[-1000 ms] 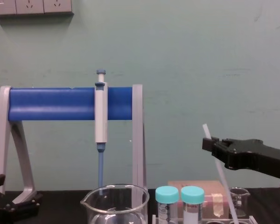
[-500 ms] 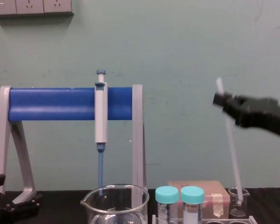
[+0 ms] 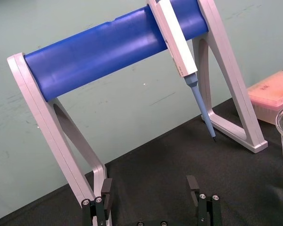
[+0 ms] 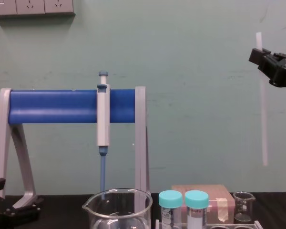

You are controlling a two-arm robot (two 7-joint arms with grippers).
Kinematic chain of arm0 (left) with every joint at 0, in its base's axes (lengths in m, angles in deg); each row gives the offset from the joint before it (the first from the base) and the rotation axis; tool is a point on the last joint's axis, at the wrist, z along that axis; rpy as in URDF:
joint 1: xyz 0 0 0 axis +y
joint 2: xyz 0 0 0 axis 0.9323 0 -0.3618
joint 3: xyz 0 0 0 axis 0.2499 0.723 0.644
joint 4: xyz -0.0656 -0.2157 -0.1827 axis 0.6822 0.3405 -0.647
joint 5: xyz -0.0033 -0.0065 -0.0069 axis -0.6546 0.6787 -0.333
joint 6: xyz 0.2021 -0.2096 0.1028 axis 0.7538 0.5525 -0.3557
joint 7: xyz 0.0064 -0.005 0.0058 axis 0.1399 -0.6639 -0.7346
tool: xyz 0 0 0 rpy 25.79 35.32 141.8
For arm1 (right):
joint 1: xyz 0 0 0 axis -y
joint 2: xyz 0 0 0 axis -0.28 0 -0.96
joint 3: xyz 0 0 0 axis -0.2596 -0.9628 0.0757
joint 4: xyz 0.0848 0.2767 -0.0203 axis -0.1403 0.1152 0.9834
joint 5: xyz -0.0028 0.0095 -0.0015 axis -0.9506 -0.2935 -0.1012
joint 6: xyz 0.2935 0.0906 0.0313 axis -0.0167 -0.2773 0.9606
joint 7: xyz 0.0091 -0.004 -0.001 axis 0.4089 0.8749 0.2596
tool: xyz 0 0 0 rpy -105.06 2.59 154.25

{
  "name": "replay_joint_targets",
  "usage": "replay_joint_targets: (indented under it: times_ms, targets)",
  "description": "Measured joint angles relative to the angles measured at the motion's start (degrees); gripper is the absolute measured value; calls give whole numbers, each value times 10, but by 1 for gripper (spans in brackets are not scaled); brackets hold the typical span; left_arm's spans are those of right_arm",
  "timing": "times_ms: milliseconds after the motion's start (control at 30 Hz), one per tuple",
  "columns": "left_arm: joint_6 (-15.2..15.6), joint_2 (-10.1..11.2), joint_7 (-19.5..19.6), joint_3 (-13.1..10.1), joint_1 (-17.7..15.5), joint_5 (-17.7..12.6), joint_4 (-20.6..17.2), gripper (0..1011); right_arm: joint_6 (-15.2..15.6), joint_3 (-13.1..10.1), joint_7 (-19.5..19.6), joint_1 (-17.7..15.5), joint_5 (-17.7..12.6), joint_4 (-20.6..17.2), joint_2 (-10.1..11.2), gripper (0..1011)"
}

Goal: Pick up the stirring rod with one hand, then place it down.

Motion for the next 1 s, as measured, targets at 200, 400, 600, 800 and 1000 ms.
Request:
replay_joint_targets:
  times_ms: [200, 400, 600, 800, 1000]
  targets:
    - [0, 0, 0, 0, 0, 0, 0, 1000, 8, -7, 5, -6, 6, -3, -4, 72]
    - [0, 0, 0, 0, 0, 0, 0, 1000, 14, -11, 7, -11, 11, -5, -7, 72]
    - [0, 0, 0, 0, 0, 0, 0, 1001, 18, -13, 8, -15, 14, -6, -9, 72]
    - [0, 0, 0, 0, 0, 0, 0, 1000, 21, -14, 6, -15, 14, -6, -9, 72]
    - [0, 0, 0, 0, 0, 0, 0, 1000, 24, -13, 2, -15, 14, -5, -9, 72]
